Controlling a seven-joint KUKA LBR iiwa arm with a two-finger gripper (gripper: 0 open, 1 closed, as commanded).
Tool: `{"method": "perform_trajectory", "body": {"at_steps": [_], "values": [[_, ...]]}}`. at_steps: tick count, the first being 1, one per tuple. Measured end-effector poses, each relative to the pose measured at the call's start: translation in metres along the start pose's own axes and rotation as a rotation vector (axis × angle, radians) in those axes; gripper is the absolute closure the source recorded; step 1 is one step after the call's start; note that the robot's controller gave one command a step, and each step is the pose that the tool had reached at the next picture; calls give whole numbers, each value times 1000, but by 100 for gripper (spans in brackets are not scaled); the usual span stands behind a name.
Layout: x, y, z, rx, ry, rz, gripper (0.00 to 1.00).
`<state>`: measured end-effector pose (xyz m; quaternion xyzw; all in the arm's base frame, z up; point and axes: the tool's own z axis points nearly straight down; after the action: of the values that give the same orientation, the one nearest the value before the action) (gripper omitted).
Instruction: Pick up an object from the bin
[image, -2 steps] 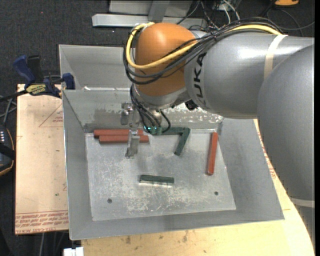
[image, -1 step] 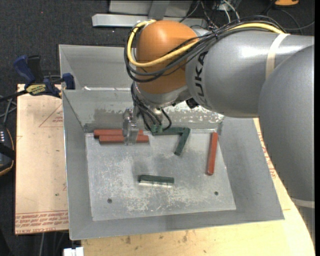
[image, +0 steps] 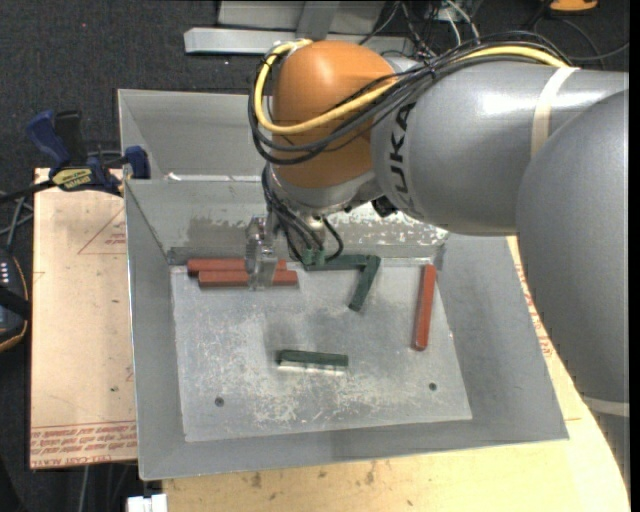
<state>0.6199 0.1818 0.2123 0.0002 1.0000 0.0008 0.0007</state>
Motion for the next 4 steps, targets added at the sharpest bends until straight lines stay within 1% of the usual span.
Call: {"method": "perform_trajectory", "body": {"at_steps": [1,2,3,4], "values": [[5,8,20,0,-1,40,100],[-12,5,46,0,-2,157,100],[23,15,73,1,-1,128,100],[-37,-1,-8,0,-5,104,0]]}}
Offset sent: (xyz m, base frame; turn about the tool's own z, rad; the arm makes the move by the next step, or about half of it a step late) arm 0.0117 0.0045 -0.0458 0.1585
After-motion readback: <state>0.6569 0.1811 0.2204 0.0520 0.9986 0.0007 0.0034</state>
